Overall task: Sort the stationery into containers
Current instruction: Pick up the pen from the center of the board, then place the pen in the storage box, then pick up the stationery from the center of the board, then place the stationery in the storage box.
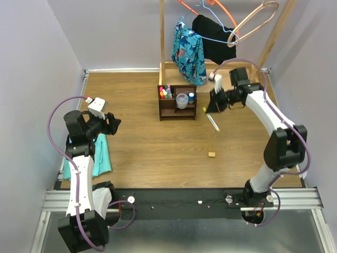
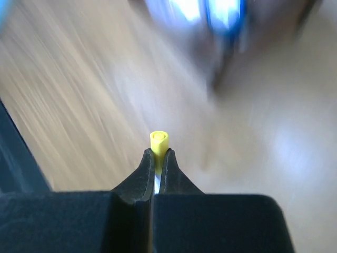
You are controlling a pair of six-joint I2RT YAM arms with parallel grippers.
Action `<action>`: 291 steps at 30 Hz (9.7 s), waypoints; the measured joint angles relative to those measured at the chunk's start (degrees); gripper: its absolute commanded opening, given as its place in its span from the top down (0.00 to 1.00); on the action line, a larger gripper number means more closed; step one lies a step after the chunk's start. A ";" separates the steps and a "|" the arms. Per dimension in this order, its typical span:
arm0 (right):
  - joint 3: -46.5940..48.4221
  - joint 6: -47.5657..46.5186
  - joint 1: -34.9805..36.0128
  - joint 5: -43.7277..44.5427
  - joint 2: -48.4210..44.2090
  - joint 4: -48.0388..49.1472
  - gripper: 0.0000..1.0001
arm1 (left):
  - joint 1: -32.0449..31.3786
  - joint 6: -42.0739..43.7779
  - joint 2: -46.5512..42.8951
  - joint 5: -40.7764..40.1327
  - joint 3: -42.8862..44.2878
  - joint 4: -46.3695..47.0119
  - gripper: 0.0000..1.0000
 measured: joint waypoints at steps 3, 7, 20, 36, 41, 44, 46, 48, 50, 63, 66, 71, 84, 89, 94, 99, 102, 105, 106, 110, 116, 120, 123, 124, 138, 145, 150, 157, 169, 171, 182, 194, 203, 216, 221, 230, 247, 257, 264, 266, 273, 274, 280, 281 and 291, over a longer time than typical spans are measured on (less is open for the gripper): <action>-1.55 10.93 0.09 -8.00 -6.21 22.27 0.99 | 0.00 0.44 0.68 0.00 0.42 -0.92 0.31; -3.17 25.81 2.29 -9.64 -7.13 52.17 0.99 | 0.00 1.77 2.05 0.00 1.86 -2.75 0.31; -3.76 33.14 12.37 -3.04 11.19 96.17 1.00 | 0.00 8.11 8.66 -0.26 7.98 -11.08 0.31; -2.38 29.70 12.11 -0.24 20.37 101.26 1.00 | 0.00 9.42 13.79 -1.36 9.62 -10.43 0.31; -2.38 28.96 12.26 -0.24 20.70 100.32 0.99 | 0.00 9.20 13.90 -1.36 9.42 -8.90 0.31; -2.73 27.87 12.37 -0.24 20.70 99.82 1.00 | 0.00 8.94 13.90 -1.36 8.68 -7.85 0.31; -3.10 27.08 12.41 -0.24 20.68 100.04 1.00 | 0.00 8.81 13.90 -1.36 8.13 -7.65 0.31; -3.26 26.56 12.48 -0.24 20.65 100.08 0.99 | 0.00 8.70 13.88 -1.36 7.61 -7.48 0.31; -3.43 25.94 12.59 -0.24 20.63 100.21 0.99 | 0.00 8.50 13.84 -1.36 7.26 -7.23 0.31; -4.63 26.91 12.94 -0.22 20.61 102.36 0.99 | 0.00 7.65 11.43 -1.33 5.38 -6.80 0.31; -5.01 28.72 12.85 -0.02 20.17 102.14 1.00 | 0.00 7.37 11.04 -1.33 4.76 -6.36 0.31; -6.64 29.42 12.70 0.09 18.60 101.61 1.00 | 0.00 6.69 10.86 -1.33 3.82 -5.70 0.31; -8.09 26.08 14.27 -0.52 18.01 93.42 1.00 | 0.00 5.29 10.84 -1.31 3.30 -3.21 0.31; -8.09 23.30 14.53 -0.17 18.01 90.88 1.00 | 0.00 5.11 10.84 -1.31 3.15 -3.10 0.31; -8.15 20.81 14.84 0.33 17.92 89.53 0.98 | 0.00 5.11 10.84 -1.31 3.08 -2.99 0.31; -9.09 18.73 14.99 1.55 17.16 87.71 0.97 | 0.00 5.09 10.75 -1.31 3.06 -2.99 0.31; -9.20 17.92 14.99 2.43 17.16 85.92 0.93 | 0.00 5.09 10.47 -1.31 3.04 -2.99 0.31; -9.62 17.18 15.13 2.95 16.98 85.40 0.75 | 0.00 5.09 10.14 -1.31 3.04 -2.99 0.31; -10.19 16.90 15.19 3.21 16.39 85.31 0.71 | 0.00 5.07 9.99 -1.31 3.04 -2.97 0.31; -11.72 15.85 15.26 3.89 13.49 82.58 0.58 | 0.00 4.90 9.49 -1.29 3.04 -2.93 0.30; -11.76 11.54 15.26 6.95 5.07 73.07 0.52 | 0.00 4.42 8.57 -1.27 3.08 -1.81 0.28; -11.91 6.32 15.23 8.98 -3.45 63.17 0.51 | 0.00 3.39 6.95 -0.98 3.19 -0.63 0.27; -15.15 -1.38 14.73 8.76 -12.00 53.46 0.50 | 0.00 3.26 5.84 -0.09 3.85 -0.57 0.27; -16.76 -4.00 14.47 8.37 -14.45 50.53 0.49 | 0.00 3.23 5.09 0.33 4.07 -0.50 0.26; -44.13 -34.21 11.06 10.25 -39.76 6.12 0.41 | -0.33 2.67 1.66 4.22 4.07 -1.70 0.26; -46.99 -37.59 11.06 11.93 -39.63 5.25 0.41 | -0.44 1.92 -0.20 4.55 4.07 -1.86 0.25; -47.54 -38.93 11.06 12.41 -35.93 9.16 0.43 | -0.44 1.95 -1.77 4.52 4.07 -3.37 0.25; -47.54 -39.04 11.06 12.31 -29.18 12.83 0.47 | -0.44 2.08 -3.61 4.50 4.02 -5.22 0.25; -46.82 -38.97 10.95 12.17 -24.68 15.54 0.51 | -0.44 2.10 -4.39 4.48 2.51 -5.60 0.25; -46.66 -38.84 10.84 12.17 -24.15 16.06 0.51 | -0.44 2.08 -4.46 4.48 2.29 -5.57 0.25; -46.47 -37.83 10.73 12.13 -22.77 17.62 0.68 | -0.44 1.99 -4.96 4.48 1.57 -5.57 0.25; -46.47 -33.24 10.69 12.37 -22.99 19.69 0.85 | -0.44 1.90 -7.06 4.44 0.92 -6.08 0.25; -40.81 -20.57 10.71 9.42 -32.13 15.52 0.88 | -0.44 1.77 -9.18 5.03 0.81 -7.13 0.25; -22.95 11.39 10.86 7.52 -15.91 24.76 0.89 | -9.46 3.58 -10.27 5.09 -0.24 -7.10 0.24; -18.80 19.93 10.97 6.95 -9.77 30.36 0.89 | -9.27 3.52 -9.97 3.72 -0.76 -6.12 0.24; -16.02 27.58 11.13 6.60 -1.62 33.38 0.89 | -6.73 3.41 -8.07 2.71 -0.76 -5.55 0.24; -14.14 31.93 11.13 14.78 3.28 35.91 0.89 | -6.01 3.61 -10.16 2.14 -2.29 -5.60 0.24; -13.03 32.48 11.13 18.01 5.38 36.35 0.89 | -6.01 3.54 -10.05 1.90 -3.58 -5.07 0.25; -10.91 32.85 11.23 19.89 8.15 37.44 0.89 | -5.99 3.54 -9.88 1.81 -3.91 -4.63 0.24; -10.10 33.00 11.34 20.11 8.74 37.48 0.89 | -5.99 3.54 -9.81 1.81 -3.98 -4.44 0.24; -7.63 33.05 12.76 21.86 10.67 37.83 0.75 | -5.99 3.30 -9.79 1.75 -4.46 -4.13 0.24; -7.61 33.05 12.85 22.10 10.71 37.83 0.70 | -5.99 3.30 -9.79 1.70 -4.48 -4.11 0.24; -7.67 33.70 13.49 25.16 10.73 37.90 0.52 | -5.95 3.15 -9.81 1.68 -4.50 -3.69 0.24; -7.72 33.83 13.51 25.33 10.73 37.92 0.52 | -5.90 3.13 -9.81 1.68 -4.50 -3.63 0.24; -11.74 34.03 13.77 27.93 5.84 37.09 0.49 | -5.88 2.89 -10.49 1.70 -4.52 -3.41 0.24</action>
